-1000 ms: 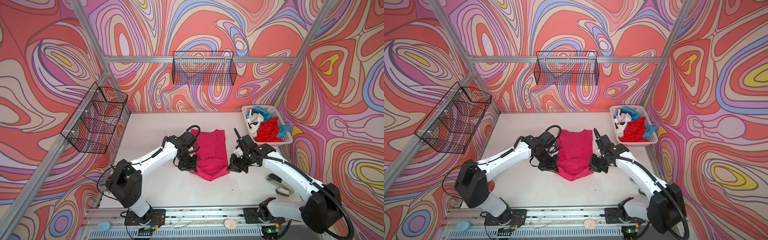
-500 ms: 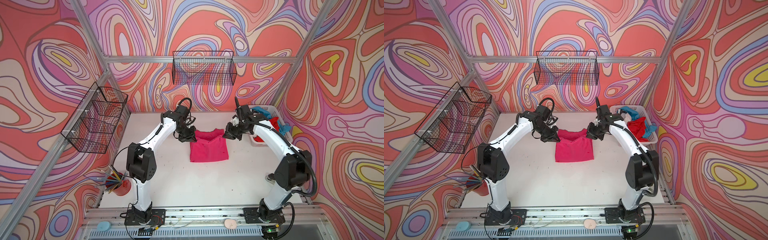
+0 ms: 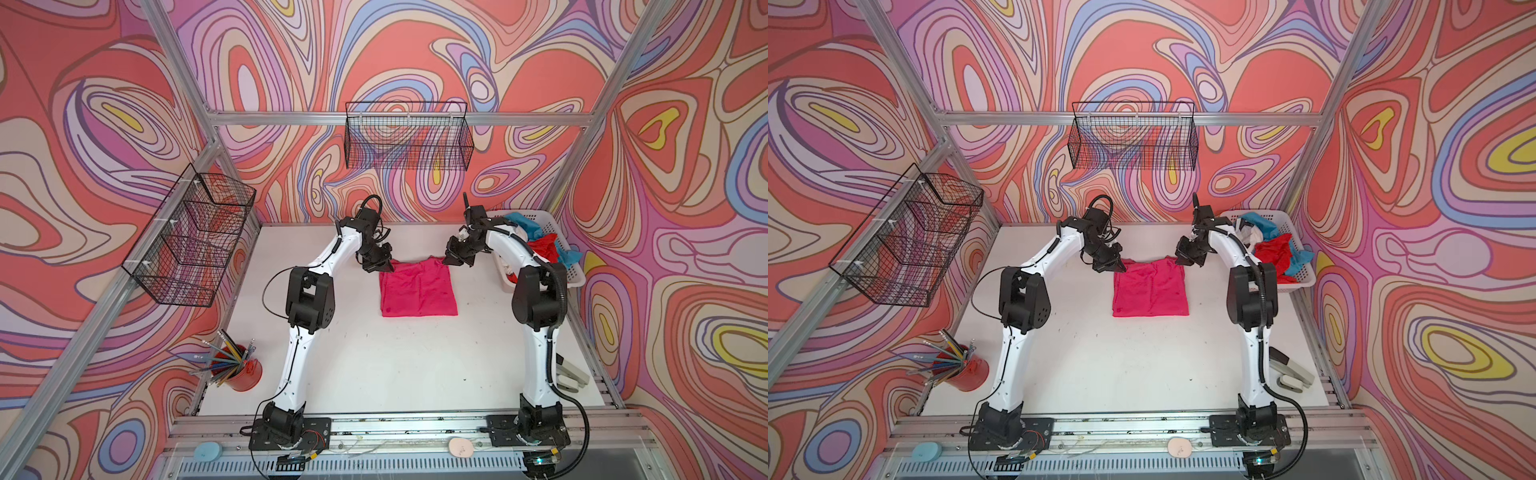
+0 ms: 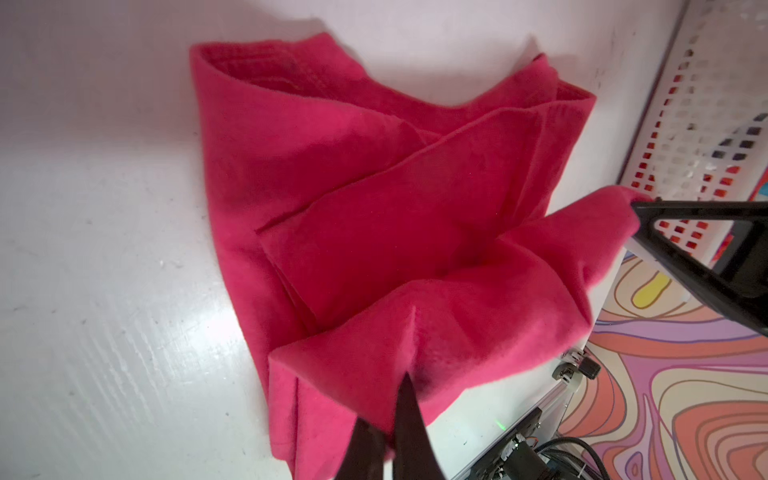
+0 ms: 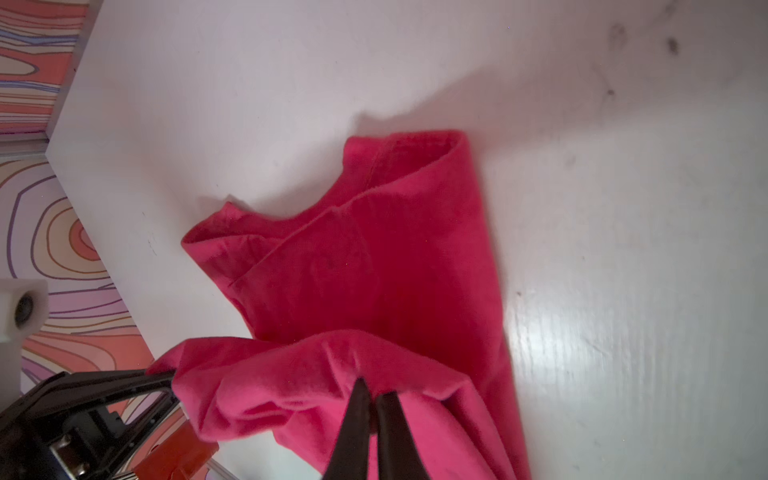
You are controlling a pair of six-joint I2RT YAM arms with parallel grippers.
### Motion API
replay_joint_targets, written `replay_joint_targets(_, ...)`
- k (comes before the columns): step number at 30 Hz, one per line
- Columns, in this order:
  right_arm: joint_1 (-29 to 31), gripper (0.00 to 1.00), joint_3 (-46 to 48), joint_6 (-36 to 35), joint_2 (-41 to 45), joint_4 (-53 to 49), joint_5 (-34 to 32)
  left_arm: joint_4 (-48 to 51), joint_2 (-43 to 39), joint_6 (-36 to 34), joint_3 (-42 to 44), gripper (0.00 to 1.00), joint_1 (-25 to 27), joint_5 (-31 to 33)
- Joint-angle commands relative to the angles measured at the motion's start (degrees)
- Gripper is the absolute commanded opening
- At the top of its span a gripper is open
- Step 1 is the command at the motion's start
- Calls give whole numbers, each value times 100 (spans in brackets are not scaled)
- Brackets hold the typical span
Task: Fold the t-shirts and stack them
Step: 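Fold the near edge over onto the far half with both grippers, then lay the folded edge down and open both grippers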
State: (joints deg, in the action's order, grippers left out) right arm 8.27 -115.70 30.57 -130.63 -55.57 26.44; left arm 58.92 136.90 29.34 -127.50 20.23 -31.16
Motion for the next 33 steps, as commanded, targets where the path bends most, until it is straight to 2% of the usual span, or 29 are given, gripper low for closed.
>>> replay_joint_targets(1, -61, 0, -271, -120, -119, 233, 54, -109, -59, 72, -56, 0, -59, 174)
replay_joint_targets(8, -87, 0, -148, -52, -228, 591, 99, -299, 125, 158, -146, 0, -111, 311)
replay_joint_targets(11, -89, 0, -145, -28, -319, 823, 182, -327, 118, 205, -108, 0, -149, 565)
replay_joint_targets(12, -90, 2, -154, -47, -339, 904, 196, -354, 96, 226, -85, 9, -172, 704)
replay_joint_targets(13, -84, 14, -155, -68, -357, 985, 196, -374, 70, 267, -43, 25, -213, 897)
replay_joint_targets(14, -88, 32, -152, -108, -359, 1038, 189, -426, 25, 312, 0, 39, -242, 1068)
replay_joint_targets(15, -89, 41, -150, -148, -335, 1048, 134, -458, -31, 355, 30, 46, -264, 1245)
replay_joint_targets(17, -88, 48, -97, -273, -198, 1018, -91, -610, -258, 421, 158, 54, -274, 1686)
replay_joint_targets(20, -71, 51, 254, -308, 175, 1218, -261, -935, -582, 609, 466, 55, -245, 1881)
replay_joint_targets(23, -5, 51, 620, -314, 376, 1383, -97, -1363, -786, 746, 832, 55, -44, 1607)
replay_joint_targets(28, 233, 48, 922, -279, 296, 1801, 254, -1748, -480, 1141, 929, 52, 334, 783)
replay_joint_targets(33, 321, 45, 715, -254, -165, 2299, 288, -2342, -140, 1482, 953, 50, 416, 639)
